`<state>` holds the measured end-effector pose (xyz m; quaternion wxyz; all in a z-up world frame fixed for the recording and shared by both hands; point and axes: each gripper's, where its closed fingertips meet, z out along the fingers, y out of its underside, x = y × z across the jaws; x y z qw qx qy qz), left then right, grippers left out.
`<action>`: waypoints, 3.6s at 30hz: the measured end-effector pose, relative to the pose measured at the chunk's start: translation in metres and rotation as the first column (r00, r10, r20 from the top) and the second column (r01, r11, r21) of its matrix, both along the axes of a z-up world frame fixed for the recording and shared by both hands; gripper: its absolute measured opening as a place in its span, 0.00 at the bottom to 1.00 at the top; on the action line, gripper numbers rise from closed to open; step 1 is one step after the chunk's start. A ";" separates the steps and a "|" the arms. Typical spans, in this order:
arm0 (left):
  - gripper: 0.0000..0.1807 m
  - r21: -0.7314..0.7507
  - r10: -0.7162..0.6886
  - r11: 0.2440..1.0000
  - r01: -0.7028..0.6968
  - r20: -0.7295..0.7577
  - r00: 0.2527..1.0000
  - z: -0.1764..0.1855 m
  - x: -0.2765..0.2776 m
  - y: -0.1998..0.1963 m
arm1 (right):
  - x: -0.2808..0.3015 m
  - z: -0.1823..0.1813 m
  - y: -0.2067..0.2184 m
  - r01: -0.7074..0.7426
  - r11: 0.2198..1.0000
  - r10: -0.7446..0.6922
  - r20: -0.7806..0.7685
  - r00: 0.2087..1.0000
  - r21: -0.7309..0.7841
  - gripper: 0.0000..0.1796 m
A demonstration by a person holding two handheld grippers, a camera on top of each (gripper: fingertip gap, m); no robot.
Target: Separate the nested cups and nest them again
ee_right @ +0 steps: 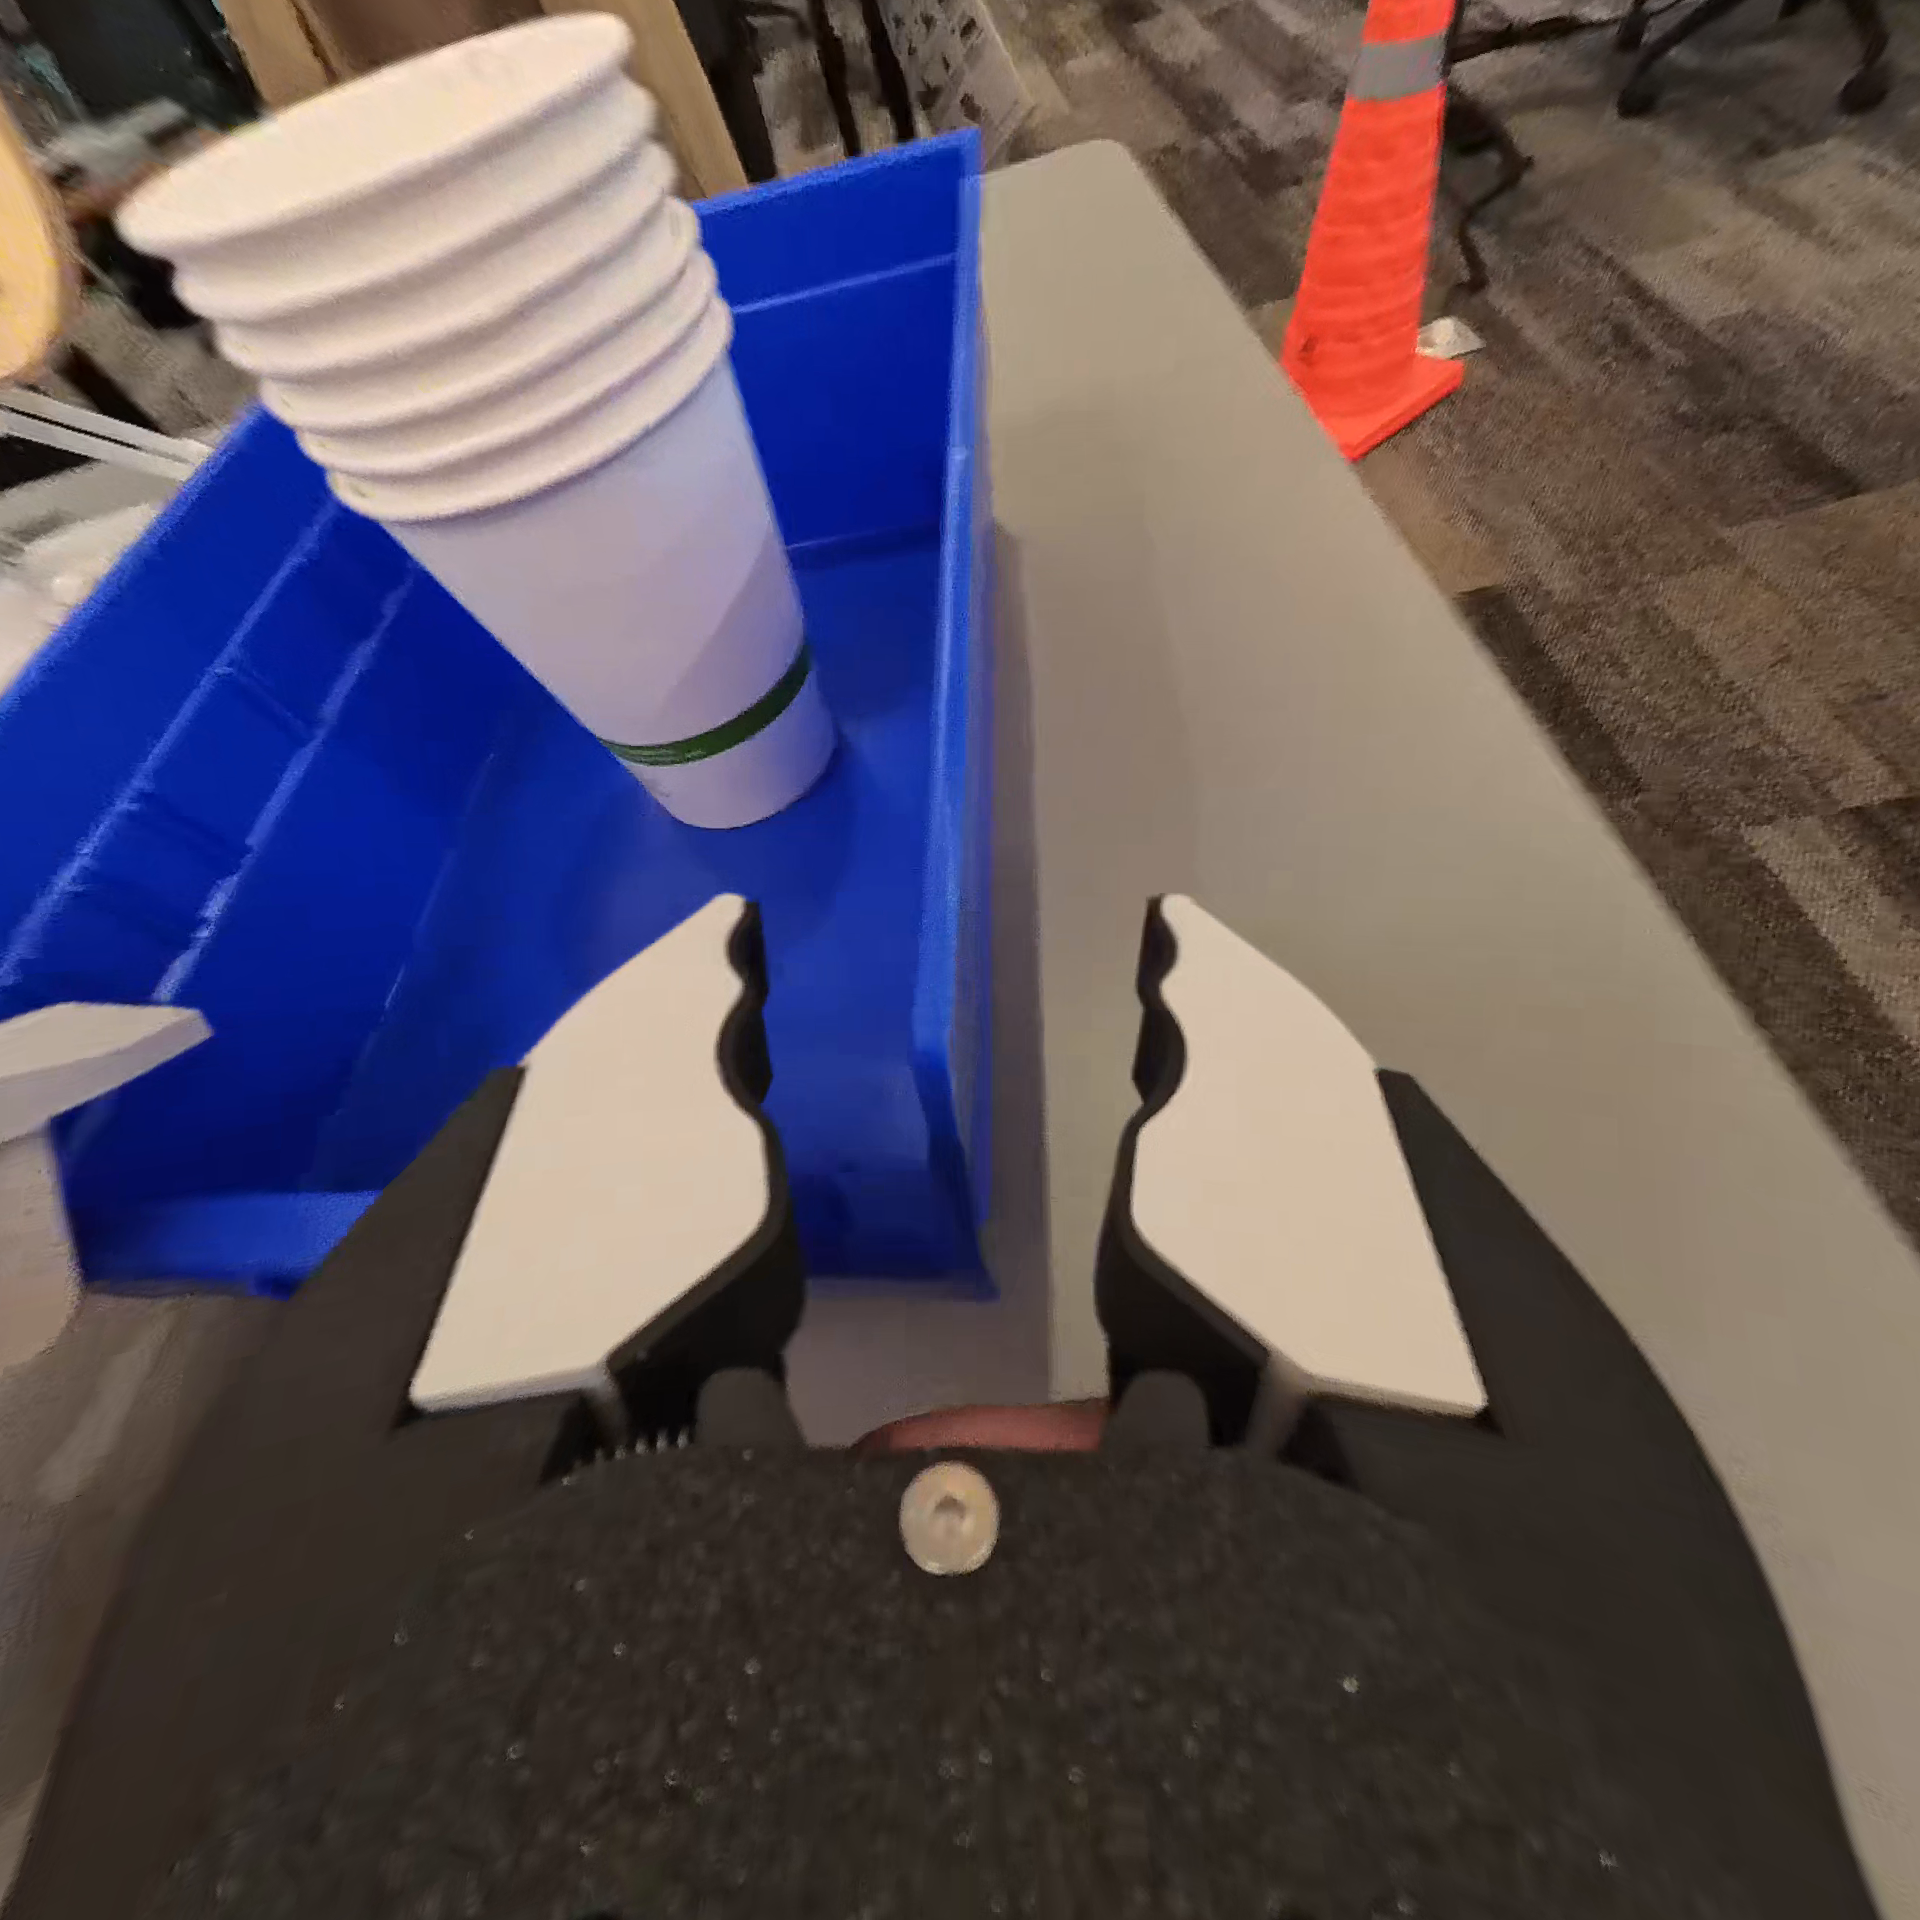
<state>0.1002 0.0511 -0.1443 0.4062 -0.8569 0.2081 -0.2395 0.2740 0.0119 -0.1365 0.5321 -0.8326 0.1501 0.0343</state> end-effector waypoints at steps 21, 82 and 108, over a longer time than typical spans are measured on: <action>0.02 0.214 0.345 0.923 -0.319 -0.093 0.934 0.028 -0.231 0.000 | -0.222 0.033 0.030 -0.183 0.972 0.180 0.036 0.983 0.148 0.03; 0.02 0.225 0.801 0.586 -0.779 -0.016 0.598 0.012 -0.555 -0.160 | -0.560 0.013 -0.040 -0.800 0.599 0.780 0.194 0.595 0.041 0.06; 0.03 0.499 0.300 0.808 -0.312 0.107 0.948 0.165 -0.211 0.001 | -0.188 0.188 0.020 -0.216 0.941 0.124 0.328 0.936 0.260 0.02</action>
